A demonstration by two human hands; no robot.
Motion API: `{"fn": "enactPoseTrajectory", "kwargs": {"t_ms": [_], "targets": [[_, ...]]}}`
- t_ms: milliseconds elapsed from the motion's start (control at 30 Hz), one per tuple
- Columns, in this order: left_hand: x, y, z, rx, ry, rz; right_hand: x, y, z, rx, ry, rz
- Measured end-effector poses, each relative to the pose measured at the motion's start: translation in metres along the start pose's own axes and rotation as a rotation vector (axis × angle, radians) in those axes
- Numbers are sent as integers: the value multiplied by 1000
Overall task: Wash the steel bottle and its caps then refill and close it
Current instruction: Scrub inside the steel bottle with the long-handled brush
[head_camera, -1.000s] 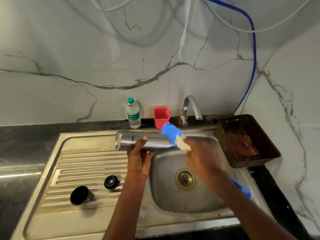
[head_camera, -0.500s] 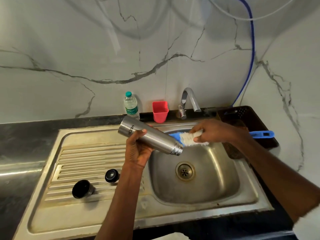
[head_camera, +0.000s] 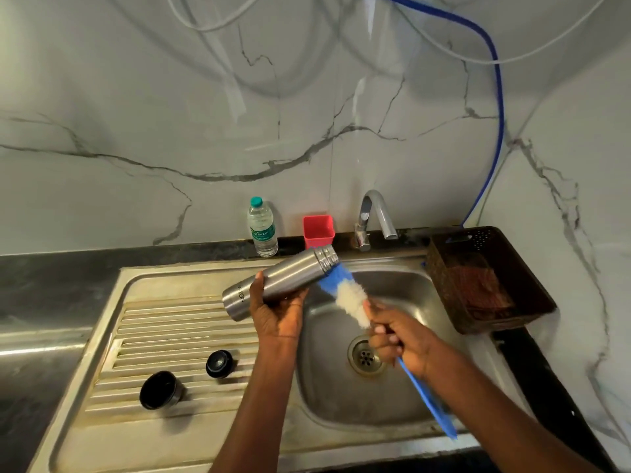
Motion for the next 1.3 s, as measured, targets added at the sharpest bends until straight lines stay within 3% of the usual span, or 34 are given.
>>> {"fn": "enactPoseTrajectory", "kwargs": {"t_ms": [100, 200, 400, 600, 667, 733, 833, 900, 1033, 1167, 1300], "targets": [[1, 5, 9, -110, -17, -99, 2, 18, -2, -344, -97, -195], [7, -5, 13, -246, -26, -118, -19, 12, -10, -517, -85, -230], [2, 12, 18, -400, -16, -241, -3, 1, -32, -560, 53, -185], [14, -8, 27, -716, 3, -259, -32, 3, -35, -541, 171, -163], [11, -3, 25, -666, 73, -300, -19, 5, -41, -377, 177, -100], [5, 4, 24, -587, 153, -329, -4, 13, -38, -13, 263, 65], [2, 5, 22, -470, 253, -302, 14, 31, -24, 937, 467, 514], [1, 2, 18, -389, 309, -255, 23, 41, -15, 1426, 459, 642], [4, -8, 15, -287, 424, -128, 16, 44, -21, 1669, 429, 660], [13, -15, 11, -330, 464, -43, 5, 30, -24, 1656, 499, 697], [11, 12, 9, -273, 457, -23, 44, 52, -21, 1890, 298, 567]]}}
Point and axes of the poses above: each hand's wrist, its own x-axis away from the middle knuckle, its own z-axis out of the back of the hand, y = z × x, the point moved 1 cm from there along -x, towards the middle knuckle, and after that the axes turned 10 degrees about z, right-handed, at the moved point
